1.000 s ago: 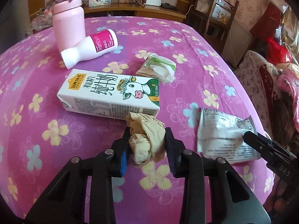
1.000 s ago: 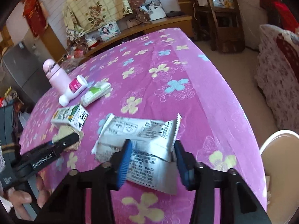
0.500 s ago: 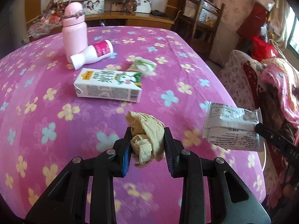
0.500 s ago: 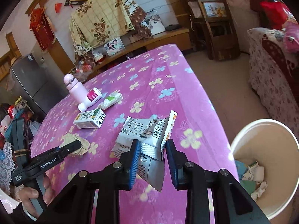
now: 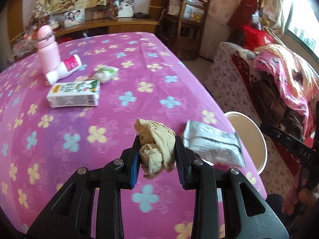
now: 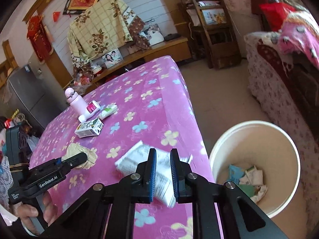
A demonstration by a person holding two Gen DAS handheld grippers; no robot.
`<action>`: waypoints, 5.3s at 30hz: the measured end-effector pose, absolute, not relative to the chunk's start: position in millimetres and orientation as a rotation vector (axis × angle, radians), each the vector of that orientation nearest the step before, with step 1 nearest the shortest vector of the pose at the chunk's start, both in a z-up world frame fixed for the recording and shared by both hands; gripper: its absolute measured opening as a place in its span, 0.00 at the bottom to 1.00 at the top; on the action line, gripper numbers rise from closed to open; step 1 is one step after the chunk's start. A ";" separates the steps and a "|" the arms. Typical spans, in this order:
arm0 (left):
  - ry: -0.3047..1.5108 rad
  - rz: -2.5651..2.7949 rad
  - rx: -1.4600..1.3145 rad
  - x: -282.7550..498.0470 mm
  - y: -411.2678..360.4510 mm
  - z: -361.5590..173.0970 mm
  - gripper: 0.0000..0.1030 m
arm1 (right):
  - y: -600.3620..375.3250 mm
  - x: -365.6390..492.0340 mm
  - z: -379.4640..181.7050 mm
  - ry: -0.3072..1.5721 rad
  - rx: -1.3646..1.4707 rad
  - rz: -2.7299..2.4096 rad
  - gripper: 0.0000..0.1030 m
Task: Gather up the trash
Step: 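Grasp the beige crumpled paper with the left tool while the right tool grasps the snack bag, then carry the paper and snack bag over the white bin and open both tools, then move both open tools back over the table toward the milk carton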
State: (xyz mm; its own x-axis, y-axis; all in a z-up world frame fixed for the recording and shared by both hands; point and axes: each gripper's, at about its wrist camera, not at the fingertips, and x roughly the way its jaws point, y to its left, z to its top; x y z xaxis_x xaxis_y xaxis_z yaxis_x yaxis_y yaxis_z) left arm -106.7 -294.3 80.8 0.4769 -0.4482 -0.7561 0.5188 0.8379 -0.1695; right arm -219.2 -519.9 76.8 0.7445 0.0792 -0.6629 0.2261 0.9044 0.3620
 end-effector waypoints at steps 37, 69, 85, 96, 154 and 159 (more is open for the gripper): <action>0.928 -0.661 0.099 -121.8 -326.2 85.8 0.28 | -519.8 -219.5 50.5 0.881 0.193 -0.009 0.56; 1.042 -0.977 0.161 -160.8 -504.7 52.7 0.29 | -668.6 -298.7 9.1 0.898 0.509 -0.405 0.60; 1.052 -0.954 0.119 -152.8 -495.4 47.2 0.55 | -675.0 -302.0 0.8 0.902 0.586 -0.419 0.75; 1.009 -0.848 0.155 -145.4 -465.1 47.7 0.55 | -649.6 -292.9 13.6 0.913 0.537 -0.382 0.75; 0.978 -0.050 -0.146 108.3 -101.9 32.2 0.55 | -419.7 -110.2 26.8 1.020 0.292 0.040 0.75; 0.960 -0.059 -0.176 134.3 -107.4 28.6 0.55 | -418.8 -102.8 29.3 1.014 0.293 0.054 0.75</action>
State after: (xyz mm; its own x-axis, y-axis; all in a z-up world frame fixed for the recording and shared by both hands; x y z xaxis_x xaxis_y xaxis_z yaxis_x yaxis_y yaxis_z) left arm 134.3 -107.5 28.6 0.5729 -0.1279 -0.8096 -0.0280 0.9841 -0.1752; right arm -102.8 -418.8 29.3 0.5304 0.1798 -0.8285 0.0904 0.9597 0.2661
